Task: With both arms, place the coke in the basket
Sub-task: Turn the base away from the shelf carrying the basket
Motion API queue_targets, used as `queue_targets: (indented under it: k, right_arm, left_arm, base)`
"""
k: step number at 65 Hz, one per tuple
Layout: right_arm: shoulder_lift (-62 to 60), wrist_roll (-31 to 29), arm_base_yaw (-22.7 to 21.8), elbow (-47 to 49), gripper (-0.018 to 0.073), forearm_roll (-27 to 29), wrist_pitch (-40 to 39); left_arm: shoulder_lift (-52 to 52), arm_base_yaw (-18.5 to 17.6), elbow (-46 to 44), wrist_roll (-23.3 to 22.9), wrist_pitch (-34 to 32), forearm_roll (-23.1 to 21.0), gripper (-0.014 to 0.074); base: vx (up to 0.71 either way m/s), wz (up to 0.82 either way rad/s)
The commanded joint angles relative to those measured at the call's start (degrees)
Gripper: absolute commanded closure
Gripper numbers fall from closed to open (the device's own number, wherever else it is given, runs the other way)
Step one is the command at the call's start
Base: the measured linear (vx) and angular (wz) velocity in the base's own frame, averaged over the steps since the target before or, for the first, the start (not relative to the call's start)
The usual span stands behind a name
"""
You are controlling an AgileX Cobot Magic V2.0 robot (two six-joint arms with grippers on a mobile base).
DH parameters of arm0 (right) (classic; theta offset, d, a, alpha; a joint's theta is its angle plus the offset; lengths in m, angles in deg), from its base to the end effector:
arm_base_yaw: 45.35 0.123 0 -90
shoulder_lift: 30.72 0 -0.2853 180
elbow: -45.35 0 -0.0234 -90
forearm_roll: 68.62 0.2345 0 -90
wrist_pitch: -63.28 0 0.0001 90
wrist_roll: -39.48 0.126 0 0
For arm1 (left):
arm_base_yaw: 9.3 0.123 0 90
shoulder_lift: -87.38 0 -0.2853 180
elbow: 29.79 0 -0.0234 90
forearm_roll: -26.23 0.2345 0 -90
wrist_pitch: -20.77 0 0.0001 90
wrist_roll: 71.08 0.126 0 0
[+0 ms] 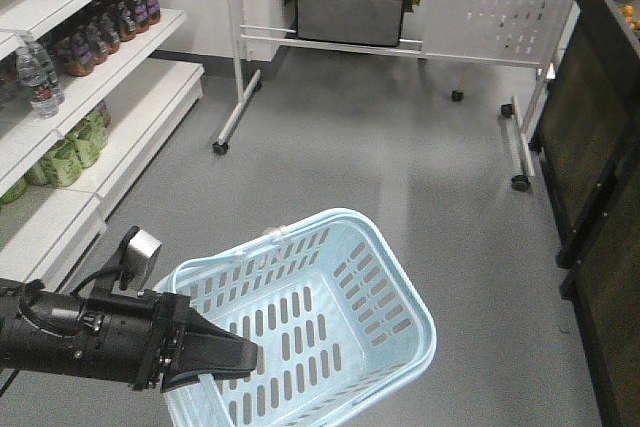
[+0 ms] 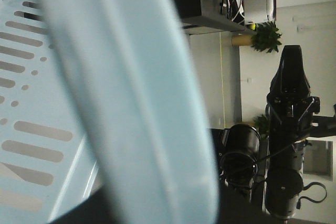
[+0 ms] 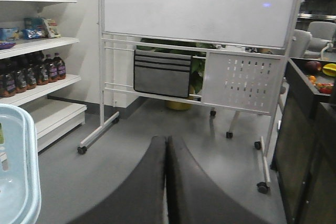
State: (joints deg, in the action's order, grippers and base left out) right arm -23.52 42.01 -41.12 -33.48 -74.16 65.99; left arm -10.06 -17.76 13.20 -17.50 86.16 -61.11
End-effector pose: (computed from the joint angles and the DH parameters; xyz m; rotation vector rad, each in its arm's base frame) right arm 0.0751 0.0050 0.2010 -0.0941 1.5457 0.0134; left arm 0.2142 -0.1476 0.1963 0.0089 2.4836 -1.7177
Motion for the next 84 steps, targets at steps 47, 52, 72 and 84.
queue_targets:
  k: [47,52,72,84]
  right_arm:
    - [-1.04,-0.40,-0.23,-0.60,0.0569,-0.23,-4.47]
    - [-1.04,-0.40,-0.23,-0.60,0.0569,-0.23,-4.47]
    - [-1.04,-0.40,-0.23,-0.60,0.0569,-0.23,-4.47]
    - [-1.04,-0.40,-0.23,-0.60,0.0569,-0.23,-4.47]
  left_arm:
    - [2.16,-0.21,-1.09,0.92,5.25,-3.76,0.0602]
    - [2.16,-0.21,-1.09,0.92,5.25,-3.76,0.0602]
    - [2.16,-0.21,-1.09,0.92,5.25,-3.76,0.0602]
    - [2.16,-0.21,-1.09,0.92,5.25,-3.76,0.0602]
  base:
    - [-0.03,-0.22]
    - [0.06,-0.01]
    - [0.09,-0.06]
    - [0.12,-0.10]
